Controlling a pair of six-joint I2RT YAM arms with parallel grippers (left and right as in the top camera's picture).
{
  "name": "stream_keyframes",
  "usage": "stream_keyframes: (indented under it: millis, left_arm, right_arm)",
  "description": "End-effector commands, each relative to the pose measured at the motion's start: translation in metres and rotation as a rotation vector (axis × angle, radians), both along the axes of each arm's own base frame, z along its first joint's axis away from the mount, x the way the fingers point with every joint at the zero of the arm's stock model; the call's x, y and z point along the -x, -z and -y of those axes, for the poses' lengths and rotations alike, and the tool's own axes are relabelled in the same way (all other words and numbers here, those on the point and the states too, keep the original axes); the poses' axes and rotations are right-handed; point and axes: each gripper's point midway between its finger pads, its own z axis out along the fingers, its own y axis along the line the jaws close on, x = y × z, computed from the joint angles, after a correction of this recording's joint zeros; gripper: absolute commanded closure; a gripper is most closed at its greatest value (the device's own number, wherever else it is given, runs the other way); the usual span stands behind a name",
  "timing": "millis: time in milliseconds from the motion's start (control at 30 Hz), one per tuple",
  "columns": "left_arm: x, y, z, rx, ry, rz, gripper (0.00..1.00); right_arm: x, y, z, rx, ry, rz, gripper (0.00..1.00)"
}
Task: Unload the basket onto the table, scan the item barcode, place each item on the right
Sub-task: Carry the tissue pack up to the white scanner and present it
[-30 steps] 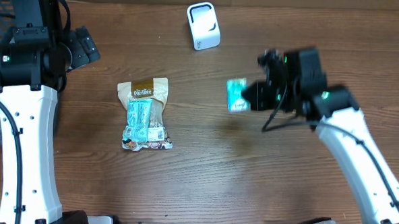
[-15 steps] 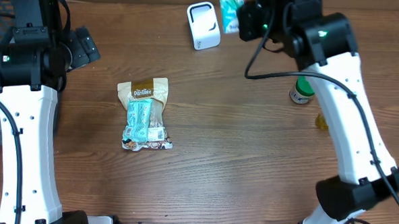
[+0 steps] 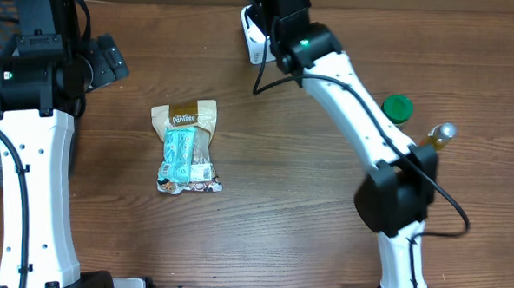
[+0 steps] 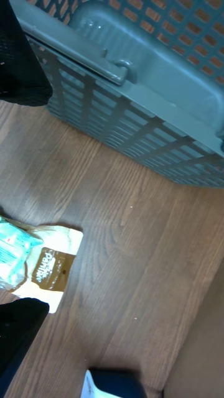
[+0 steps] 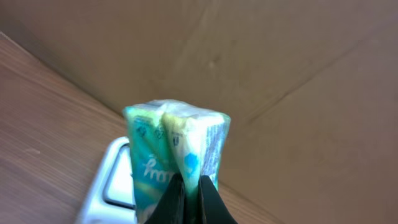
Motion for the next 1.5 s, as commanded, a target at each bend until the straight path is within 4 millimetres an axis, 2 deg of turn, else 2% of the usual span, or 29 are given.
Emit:
stream_keyframes:
  millis: [0, 100, 333, 400, 567, 667, 767, 833, 900, 967, 1100, 1233, 1300, 1367, 1433, 1467]
  left_arm:
    - [0.000, -0.001, -0.003, -0.010, -0.011, 0.001, 0.00]
    - [0.000, -0.001, -0.003, -0.010, -0.011, 0.001, 0.00]
    - [0.000, -0.001, -0.003, -0.010, -0.011, 0.001, 0.00]
    - [0.000, -0.001, -0.003, -0.010, -0.011, 0.001, 0.00]
    - [0.000, -0.001, -0.003, -0.010, -0.011, 0.001, 0.00]
    - [0.000, -0.001, -0.003, -0.010, -0.011, 0.001, 0.00]
    - [0.000, -0.001, -0.003, -0.010, -0.011, 0.001, 0.00]
    - [0.000, -0.001, -0.003, -0.010, -0.011, 0.001, 0.00]
    - [0.000, -0.001, -0.003, -0.010, -0.011, 0.001, 0.00]
    - [0.000, -0.001, -0.003, -0.010, -0.011, 0.001, 0.00]
    - [0.000, -0.001, -0.003, -0.010, -0.011, 0.001, 0.01]
    - [0.000, -0.001, -0.003, -0.010, -0.011, 0.001, 0.00]
    - [0.000, -0.001, -0.003, -0.010, -0.011, 0.001, 0.00]
    - [0.000, -0.001, -0.003, -0.010, -0.011, 0.001, 0.00]
    - [0.000, -0.001, -0.003, -0.010, -0.011, 0.001, 0.00]
    - [0.000, -0.001, -0.003, -0.010, -0.011, 0.001, 0.01]
  right_arm:
    - [-0.029, 0.023, 0.004, 0.236, 0.010, 0.089, 0.96]
    - [-0.041, 0.052, -0.003, 0.312, -0.020, 0.094, 0.96]
    - [-0.050, 0.112, -0.004, 0.356, -0.022, 0.025, 0.96]
    - [-0.053, 0.120, -0.004, 0.354, -0.020, 0.028, 0.96]
    - [-0.056, 0.115, -0.008, 0.339, -0.019, 0.059, 0.96]
    - [-0.055, 0.120, -0.008, 0.345, -0.020, 0.047, 0.96]
    - [-0.054, 0.133, -0.007, 0.360, -0.025, 0.017, 0.96]
    - [-0.053, 0.151, -0.006, 0.379, -0.027, -0.015, 0.96]
    - [-0.054, 0.154, -0.003, 0.386, -0.012, -0.014, 0.96]
    - [-0.055, 0.150, -0.002, 0.383, 0.003, 0.002, 0.96]
    - [-0.059, 0.124, 0.008, 0.355, 0.102, 0.070, 0.96]
    - [-0.049, 0.067, 0.014, 0.165, 0.173, 0.107, 0.96]
    - [-0.034, 0.035, 0.014, 0.085, 0.150, 0.080, 0.96]
    - [-0.015, 0.015, 0.018, 0.021, 0.144, 0.030, 0.96]
    - [0.017, -0.002, 0.032, -0.064, 0.167, -0.080, 0.96]
    - [0.033, -0.002, 0.041, -0.091, 0.187, -0.149, 0.96]
